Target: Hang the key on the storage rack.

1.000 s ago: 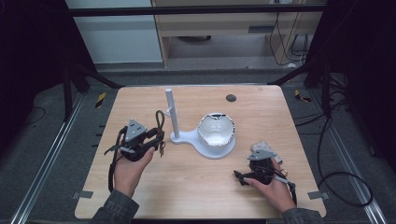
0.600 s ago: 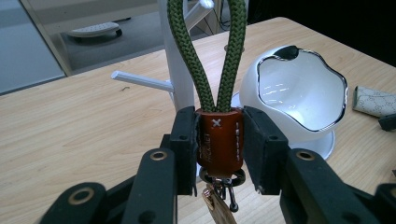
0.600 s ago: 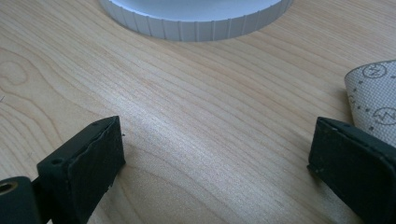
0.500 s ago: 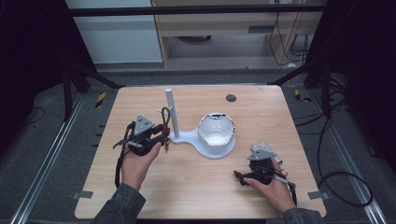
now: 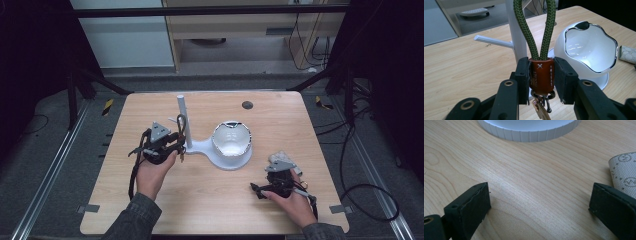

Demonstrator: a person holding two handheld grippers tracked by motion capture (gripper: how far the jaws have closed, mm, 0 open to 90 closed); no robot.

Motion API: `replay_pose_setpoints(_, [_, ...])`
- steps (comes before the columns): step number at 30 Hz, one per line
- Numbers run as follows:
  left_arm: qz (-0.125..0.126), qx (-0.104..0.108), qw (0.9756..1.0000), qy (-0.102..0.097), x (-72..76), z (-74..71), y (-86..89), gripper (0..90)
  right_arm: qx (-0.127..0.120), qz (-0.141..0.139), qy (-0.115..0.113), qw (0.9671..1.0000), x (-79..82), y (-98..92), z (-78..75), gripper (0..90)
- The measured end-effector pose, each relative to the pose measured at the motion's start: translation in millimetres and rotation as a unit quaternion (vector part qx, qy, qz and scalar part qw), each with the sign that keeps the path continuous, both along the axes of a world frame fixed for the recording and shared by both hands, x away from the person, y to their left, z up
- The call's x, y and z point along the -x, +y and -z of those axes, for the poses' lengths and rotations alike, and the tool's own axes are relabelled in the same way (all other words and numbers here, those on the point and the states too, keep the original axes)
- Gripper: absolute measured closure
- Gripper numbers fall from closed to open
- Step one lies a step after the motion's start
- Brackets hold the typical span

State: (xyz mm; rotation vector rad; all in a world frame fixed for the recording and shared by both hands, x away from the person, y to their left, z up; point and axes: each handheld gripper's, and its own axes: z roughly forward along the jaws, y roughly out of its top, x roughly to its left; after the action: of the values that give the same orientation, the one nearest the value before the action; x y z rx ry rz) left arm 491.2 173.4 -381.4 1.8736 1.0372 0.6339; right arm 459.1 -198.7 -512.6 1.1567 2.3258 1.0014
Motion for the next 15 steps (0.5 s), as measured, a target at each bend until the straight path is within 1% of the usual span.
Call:
replay_pose_setpoints(8, [-0.001,-0.002,1.0,0.004,-2.9,3.0,-0.6,65.6,0.0,0.0,0.0,1.0,0.0,0.0,0.0,3.3])
replay_pose_setpoints(15, [-0.006,0.003,1.0,0.005,-5.7,5.0,-1.6,65.6,0.0,0.0,0.0,1.0,0.2,-0.1,0.0,3.3])
